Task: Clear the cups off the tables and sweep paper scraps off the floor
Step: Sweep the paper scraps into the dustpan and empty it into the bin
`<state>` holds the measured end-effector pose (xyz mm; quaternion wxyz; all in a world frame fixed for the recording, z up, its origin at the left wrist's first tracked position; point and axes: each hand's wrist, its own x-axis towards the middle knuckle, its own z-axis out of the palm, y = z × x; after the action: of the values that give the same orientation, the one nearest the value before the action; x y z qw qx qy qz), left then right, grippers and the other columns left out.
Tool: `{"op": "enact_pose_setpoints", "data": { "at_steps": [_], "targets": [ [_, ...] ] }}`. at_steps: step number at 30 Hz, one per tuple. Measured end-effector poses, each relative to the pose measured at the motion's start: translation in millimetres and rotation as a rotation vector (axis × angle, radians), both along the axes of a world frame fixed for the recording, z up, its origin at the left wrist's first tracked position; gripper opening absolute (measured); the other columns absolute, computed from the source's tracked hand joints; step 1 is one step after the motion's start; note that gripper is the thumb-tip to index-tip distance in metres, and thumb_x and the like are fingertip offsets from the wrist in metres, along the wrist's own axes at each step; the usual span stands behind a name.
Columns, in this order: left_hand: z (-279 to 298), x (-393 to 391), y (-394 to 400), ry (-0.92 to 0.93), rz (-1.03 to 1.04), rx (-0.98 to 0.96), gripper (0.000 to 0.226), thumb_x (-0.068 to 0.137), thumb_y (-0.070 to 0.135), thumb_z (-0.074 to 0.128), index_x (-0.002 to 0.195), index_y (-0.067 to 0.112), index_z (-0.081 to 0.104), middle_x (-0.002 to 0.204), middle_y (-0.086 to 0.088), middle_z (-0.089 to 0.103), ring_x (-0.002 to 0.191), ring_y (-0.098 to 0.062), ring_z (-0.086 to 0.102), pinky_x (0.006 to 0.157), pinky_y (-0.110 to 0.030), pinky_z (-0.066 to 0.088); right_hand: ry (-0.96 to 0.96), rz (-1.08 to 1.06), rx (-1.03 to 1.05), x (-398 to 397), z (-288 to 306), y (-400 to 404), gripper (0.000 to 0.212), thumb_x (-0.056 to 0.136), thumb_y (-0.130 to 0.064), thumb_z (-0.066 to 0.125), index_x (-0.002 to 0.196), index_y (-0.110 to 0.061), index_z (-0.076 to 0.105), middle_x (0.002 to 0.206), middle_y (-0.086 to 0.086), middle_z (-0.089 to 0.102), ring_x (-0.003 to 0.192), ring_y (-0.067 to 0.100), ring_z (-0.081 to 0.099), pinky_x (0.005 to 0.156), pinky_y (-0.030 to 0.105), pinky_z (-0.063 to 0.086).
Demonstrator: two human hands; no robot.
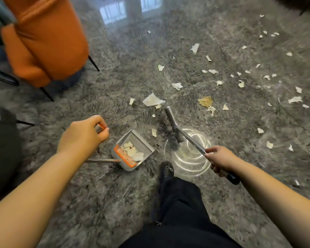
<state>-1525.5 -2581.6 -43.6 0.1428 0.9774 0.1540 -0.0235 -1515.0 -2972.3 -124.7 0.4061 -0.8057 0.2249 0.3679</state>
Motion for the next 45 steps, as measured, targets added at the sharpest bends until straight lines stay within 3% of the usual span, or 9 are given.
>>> {"op": "enact_pose_setpoints", "data": {
  "at_steps": [8, 14, 22, 26, 32, 36, 42, 45],
  "targets": [
    [-15, 91, 35, 0.082, 0.023, -0.004, 0.022, 0.083, 0.044, 0.067, 0.070, 0.036, 0.051, 0.068, 0.005, 0.064, 0.051, -0.016, 0.052, 0.046, -0.027, 0.033, -0.004, 0.156, -0.074, 138, -16, 30, 0.021, 0.097, -0.014, 0.048, 0.115, -0.016, 0.058, 0.056, 0.013, 0.053, 0.039, 0.021, 0.047, 0.037, 0.022, 0.036],
    [-31, 158, 39, 0.180, 0.019, 0.016, 0.025, 0.081, 0.044, 0.067, 0.066, 0.036, 0.048, 0.057, 0.010, 0.050, 0.056, -0.018, 0.051, 0.049, -0.028, 0.032, -0.049, 0.260, -0.132, 244, -23, 50, 0.017, 0.097, -0.015, 0.050, 0.111, -0.017, 0.059, 0.057, 0.012, 0.055, 0.040, 0.022, 0.050, 0.035, 0.022, 0.036],
    [-41, 205, 58, 0.187, 0.040, 0.054, 0.025, 0.081, 0.044, 0.069, 0.069, 0.034, 0.051, 0.053, 0.006, 0.054, 0.046, -0.015, 0.050, 0.043, -0.025, 0.035, -0.080, 0.380, -0.228, 357, -54, 86, 0.027, 0.095, -0.019, 0.051, 0.122, -0.018, 0.055, 0.060, 0.011, 0.059, 0.038, 0.021, 0.051, 0.037, 0.024, 0.040],
    [-39, 212, 68, 0.200, 0.038, 0.058, 0.025, 0.083, 0.042, 0.070, 0.070, 0.033, 0.051, 0.050, 0.005, 0.055, 0.045, -0.016, 0.051, 0.042, -0.026, 0.039, -0.106, 0.438, -0.293, 390, -72, 112, 0.019, 0.094, -0.019, 0.052, 0.112, -0.021, 0.057, 0.069, 0.013, 0.062, 0.039, 0.021, 0.053, 0.039, 0.022, 0.042],
    [-42, 224, 80, 0.168, 0.004, 0.083, 0.022, 0.081, 0.045, 0.068, 0.072, 0.033, 0.052, 0.049, 0.007, 0.049, 0.046, -0.018, 0.047, 0.043, -0.025, 0.031, -0.047, 0.628, -0.449, 405, -91, 139, 0.016, 0.091, -0.011, 0.050, 0.102, -0.012, 0.062, 0.077, 0.016, 0.068, 0.052, 0.025, 0.059, 0.046, 0.029, 0.048],
    [-47, 234, 88, 0.155, -0.011, 0.073, 0.026, 0.081, 0.046, 0.065, 0.067, 0.035, 0.046, 0.049, 0.008, 0.046, 0.044, -0.013, 0.045, 0.042, -0.022, 0.024, 0.012, 0.751, -0.494, 383, -90, 138, 0.016, 0.092, -0.018, 0.053, 0.104, -0.013, 0.062, 0.079, 0.013, 0.069, 0.056, 0.026, 0.065, 0.054, 0.036, 0.057],
    [-49, 245, 98, 0.161, -0.067, 0.037, 0.024, 0.083, 0.045, 0.063, 0.070, 0.034, 0.046, 0.054, 0.006, 0.048, 0.048, -0.016, 0.047, 0.043, -0.024, 0.027, 0.033, 0.727, -0.464, 321, -77, 131, 0.022, 0.094, -0.026, 0.056, 0.114, -0.018, 0.057, 0.082, 0.003, 0.059, 0.051, 0.016, 0.061, 0.036, 0.018, 0.040],
    [-49, 246, 99, 0.164, -0.079, 0.021, 0.022, 0.084, 0.046, 0.062, 0.073, 0.033, 0.048, 0.058, 0.005, 0.051, 0.053, -0.019, 0.050, 0.046, -0.026, 0.032, 0.082, 0.715, -0.437, 288, -72, 134, 0.022, 0.095, -0.026, 0.055, 0.115, -0.019, 0.056, 0.084, 0.002, 0.058, 0.053, 0.014, 0.059, 0.036, 0.018, 0.039]
  ]
}}
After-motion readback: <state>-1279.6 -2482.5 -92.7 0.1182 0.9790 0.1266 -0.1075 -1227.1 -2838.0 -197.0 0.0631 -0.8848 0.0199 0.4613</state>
